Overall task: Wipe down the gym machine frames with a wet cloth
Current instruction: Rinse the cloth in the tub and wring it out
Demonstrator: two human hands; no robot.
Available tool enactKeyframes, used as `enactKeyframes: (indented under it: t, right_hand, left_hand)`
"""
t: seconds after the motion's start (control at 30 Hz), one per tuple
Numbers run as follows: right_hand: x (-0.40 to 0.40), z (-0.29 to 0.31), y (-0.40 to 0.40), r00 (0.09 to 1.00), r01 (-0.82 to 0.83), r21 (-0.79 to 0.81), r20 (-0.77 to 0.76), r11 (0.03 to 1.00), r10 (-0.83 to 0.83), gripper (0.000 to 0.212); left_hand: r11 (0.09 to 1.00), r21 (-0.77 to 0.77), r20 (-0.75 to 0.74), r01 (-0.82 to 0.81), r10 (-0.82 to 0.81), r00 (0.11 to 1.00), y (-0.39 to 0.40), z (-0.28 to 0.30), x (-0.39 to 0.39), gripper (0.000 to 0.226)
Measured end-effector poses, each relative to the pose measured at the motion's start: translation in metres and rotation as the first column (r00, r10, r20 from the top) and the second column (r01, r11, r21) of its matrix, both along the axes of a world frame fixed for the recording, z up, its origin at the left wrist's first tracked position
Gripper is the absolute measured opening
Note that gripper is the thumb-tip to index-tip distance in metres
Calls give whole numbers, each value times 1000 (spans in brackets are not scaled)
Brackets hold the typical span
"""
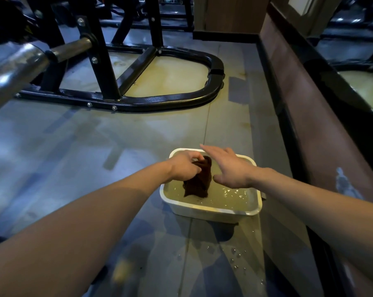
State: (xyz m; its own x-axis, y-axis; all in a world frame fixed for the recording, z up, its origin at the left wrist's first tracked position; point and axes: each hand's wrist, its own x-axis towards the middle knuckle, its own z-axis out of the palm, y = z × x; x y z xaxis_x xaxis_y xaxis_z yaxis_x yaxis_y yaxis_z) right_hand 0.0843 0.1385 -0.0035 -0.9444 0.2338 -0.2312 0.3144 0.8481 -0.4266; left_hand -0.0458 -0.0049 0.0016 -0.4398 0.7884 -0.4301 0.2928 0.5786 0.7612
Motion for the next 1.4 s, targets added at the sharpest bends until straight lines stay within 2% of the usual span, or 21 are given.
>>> enactKeyframes:
  t: [0.07, 0.17, 0.27, 0.3, 0.37, 0.43, 0.47, 0.53, 0.63, 0.67, 0.7, 0.73, 0.8, 0.87, 0.93, 1.03, 1.13, 1.23, 1.27, 1.33, 1.4]
  right_hand:
    - [-3, -6, -2, 999, -49, 89, -18, 995, 50, 67]
    - [-6, -8, -10, 999, 6, 174, -50, 985, 2, 22]
    - [-13, 0, -20, 964, 217, 44, -167, 975, -208, 13]
    - [-17, 3, -26, 931, 302, -48, -200, 952, -306, 13]
    - [-20, 9, -43, 854, 421, -225, -229, 879, -468, 12]
    - [-18, 13, -58, 807, 456, -405, -186, 792, -560, 17]
    - [-16, 15, -62, 807, 435, -500, -152, 749, -571, 19]
    - [-12, 15, -62, 838, 359, -657, -85, 663, -539, 21]
    - [-10, 16, -49, 850, 292, -881, 61, 373, -524, 26]
    - [-10, 14, -44, 846, 290, -881, 54, 374, -530, 28]
    - [-10, 7, -36, 848, 304, -823, 4, 479, -530, 35]
    - [-10, 0, -28, 869, 321, -696, -53, 642, -492, 49]
    - [-5, -15, -15, 949, 266, -366, -63, 892, -309, 93]
    - [-2, -25, -11, 975, 200, -264, -45, 944, -219, 122]
    - [-2, -32, -11, 952, 224, -343, -125, 912, -281, 117]
    - [-7, -32, -11, 896, 282, -351, -235, 893, -375, 61]
    - [-9, -29, -8, 933, 235, -183, -233, 955, -274, 33]
    - [-12, -27, -8, 965, 187, -84, -170, 979, -199, 36]
    - [-13, -25, -9, 970, 183, -73, -151, 980, -193, 42]
    - [-14, -22, -8, 978, 164, -65, -122, 984, -171, 54]
    - [-12, -23, -6, 991, 104, 6, -83, 995, -103, 60]
  left_hand:
    - [997, -7, -129, 71, -72, 989, -3, -3, 1, 27]
    - [995, -24, -359, 95, -98, 928, -10, -2, -3, 17]
    - [998, -6, -454, -59, 50, 890, -9, 1, -8, 8]
    - [991, 10, -385, -132, 126, 914, -7, 3, -7, 10]
    - [958, 38, -62, -285, 287, 956, -1, 7, -1, 20]
    - [916, 43, 285, -400, 372, 883, 2, 9, 3, 34]
    - [905, 34, 374, -424, 382, 845, 2, 9, 2, 40]
    - [891, 15, 421, -455, 407, 811, 0, 7, -3, 43]
    - [860, -6, 409, -510, 467, 784, -4, 4, -11, 30]
    - [853, -6, 391, -521, 482, 784, -4, 2, -13, 26]
    - [848, -4, 367, -531, 495, 788, -3, 3, -13, 23]
    - [843, 7, 363, -538, 499, 787, -2, 4, -14, 20]
    - [836, 18, 395, -548, 498, 772, -1, 9, -11, 14]
    - [837, 17, 504, -547, 466, 728, 0, 14, -10, 19]
    - [850, 8, 619, -526, 409, 670, -1, 18, -7, 20]
    - [872, 6, 629, -490, 378, 680, 0, 22, -2, 25]
    - [912, 51, 422, -407, 350, 836, 1, 19, -5, 38]
    - [996, -13, 121, -84, 85, 989, 2, 9, -6, 71]
    - [997, -80, -30, 16, -18, 999, 2, 4, -5, 83]
    - [975, -196, -290, 109, -164, 943, 5, -7, -5, 93]
    - [956, -255, -442, 146, -250, 862, 6, -14, -8, 77]
